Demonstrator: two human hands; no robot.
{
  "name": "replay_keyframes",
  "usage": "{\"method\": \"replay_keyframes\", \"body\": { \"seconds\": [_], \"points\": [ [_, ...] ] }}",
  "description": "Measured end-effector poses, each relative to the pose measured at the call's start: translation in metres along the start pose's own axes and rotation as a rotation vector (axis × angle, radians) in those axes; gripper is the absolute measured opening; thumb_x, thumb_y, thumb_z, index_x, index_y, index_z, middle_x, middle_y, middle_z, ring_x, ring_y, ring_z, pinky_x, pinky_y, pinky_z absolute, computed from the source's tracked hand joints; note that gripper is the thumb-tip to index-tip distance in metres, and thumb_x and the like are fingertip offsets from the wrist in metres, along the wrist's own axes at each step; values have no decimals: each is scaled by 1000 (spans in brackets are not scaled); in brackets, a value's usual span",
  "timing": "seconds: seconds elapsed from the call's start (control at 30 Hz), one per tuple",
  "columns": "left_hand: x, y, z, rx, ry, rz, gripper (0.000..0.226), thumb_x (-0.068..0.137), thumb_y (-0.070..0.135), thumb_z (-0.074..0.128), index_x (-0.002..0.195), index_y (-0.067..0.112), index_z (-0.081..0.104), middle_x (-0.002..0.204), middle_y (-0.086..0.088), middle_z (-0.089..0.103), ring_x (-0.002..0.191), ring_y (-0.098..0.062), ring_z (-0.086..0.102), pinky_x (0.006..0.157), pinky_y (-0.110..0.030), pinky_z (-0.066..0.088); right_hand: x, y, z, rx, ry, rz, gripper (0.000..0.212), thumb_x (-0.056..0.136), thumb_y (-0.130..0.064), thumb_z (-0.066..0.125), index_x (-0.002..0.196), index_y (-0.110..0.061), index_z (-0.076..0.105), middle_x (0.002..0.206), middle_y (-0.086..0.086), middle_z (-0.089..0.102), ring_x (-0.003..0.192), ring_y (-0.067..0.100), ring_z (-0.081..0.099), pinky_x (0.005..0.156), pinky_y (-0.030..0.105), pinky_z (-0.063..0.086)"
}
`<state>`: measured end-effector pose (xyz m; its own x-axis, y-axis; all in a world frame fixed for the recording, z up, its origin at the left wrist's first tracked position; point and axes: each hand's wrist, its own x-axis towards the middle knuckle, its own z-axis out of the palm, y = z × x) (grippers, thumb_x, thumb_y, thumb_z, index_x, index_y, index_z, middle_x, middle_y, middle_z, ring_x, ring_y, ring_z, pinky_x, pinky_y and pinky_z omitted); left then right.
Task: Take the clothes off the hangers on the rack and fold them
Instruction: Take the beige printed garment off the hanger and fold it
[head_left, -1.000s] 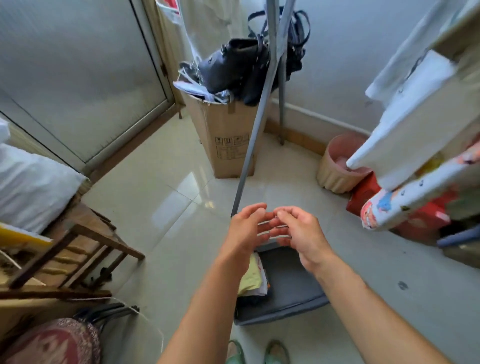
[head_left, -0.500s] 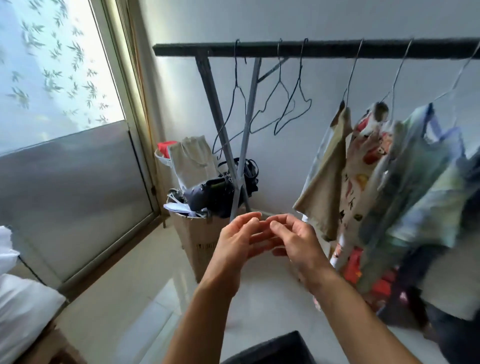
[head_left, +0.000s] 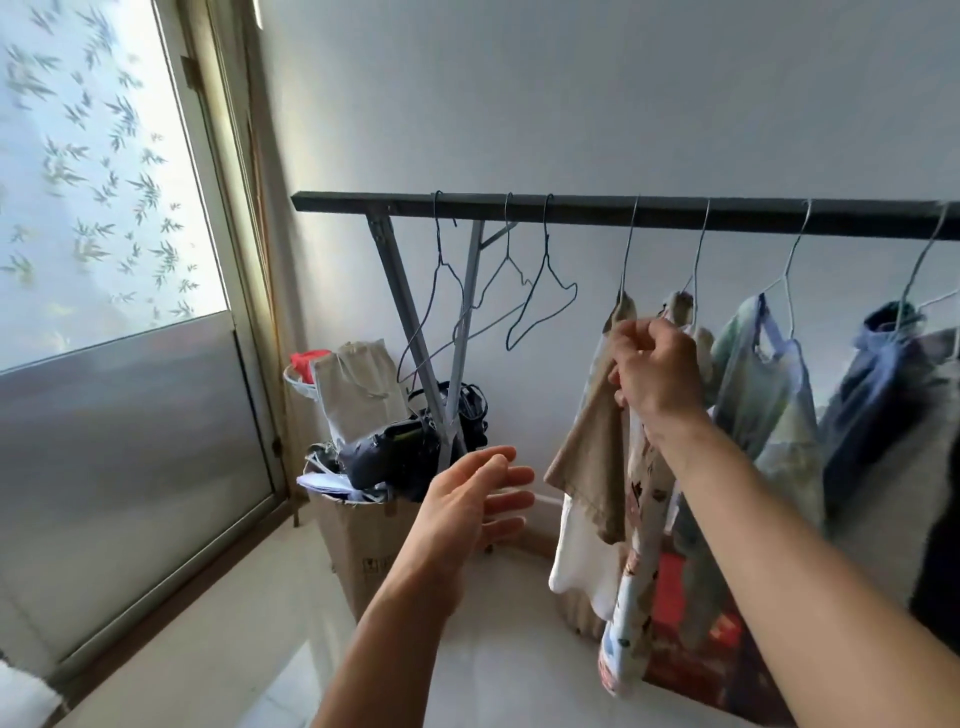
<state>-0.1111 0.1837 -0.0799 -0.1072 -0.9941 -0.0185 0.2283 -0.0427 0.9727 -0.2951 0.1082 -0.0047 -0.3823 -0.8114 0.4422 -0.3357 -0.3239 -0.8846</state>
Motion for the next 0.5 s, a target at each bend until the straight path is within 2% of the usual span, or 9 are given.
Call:
{"method": "replay_keyframes", "body": {
  "seconds": [0.07,0.13,0.2,0.27,0.33,0.5],
  "points": [
    [1,6,-4,-4,16,11,24,102,22,49,117,13,65,105,-9,75,89,-21,70,87,-40,55,22,-3,1,-140,86,-48,12,95,-25,52,99,-19,62,90,4,67,85,26,63,76,41,54],
    [2,11,-7,-3,33,24,24,102,22,49,117,14,65,106,-9,74,88,-21,70,88,-40,55,39,-8,4,-287,105,-59,23,95,-27,51,111,-11,58,110,11,63,101,28,60,87,38,49],
    [3,16,-10,-2,47,40,23,102,22,49,116,15,65,105,-8,75,89,-21,71,87,-40,56,53,-11,11,-420,38,19,39,96,-32,51,125,-5,47,128,18,52,116,34,52,92,37,40],
    [4,19,-13,4,53,48,24,102,23,49,117,16,65,104,-7,75,90,-21,71,84,-38,56,63,-11,16,-552,-46,125,57,96,-37,50,136,0,34,141,23,43,127,38,45,99,42,38],
    [5,21,-16,12,66,54,23,102,23,48,116,17,66,103,-6,75,90,-21,71,82,-36,56,70,-8,19,-639,-101,167,61,95,-38,48,137,1,30,139,23,47,126,40,47,100,46,39],
    [7,18,-21,11,107,47,22,102,22,49,114,16,66,104,-8,75,87,-20,71,83,-36,56,76,-4,20,-651,-50,150,35,95,-11,43,126,5,49,129,26,56,123,40,50,98,40,41]
  ]
}}
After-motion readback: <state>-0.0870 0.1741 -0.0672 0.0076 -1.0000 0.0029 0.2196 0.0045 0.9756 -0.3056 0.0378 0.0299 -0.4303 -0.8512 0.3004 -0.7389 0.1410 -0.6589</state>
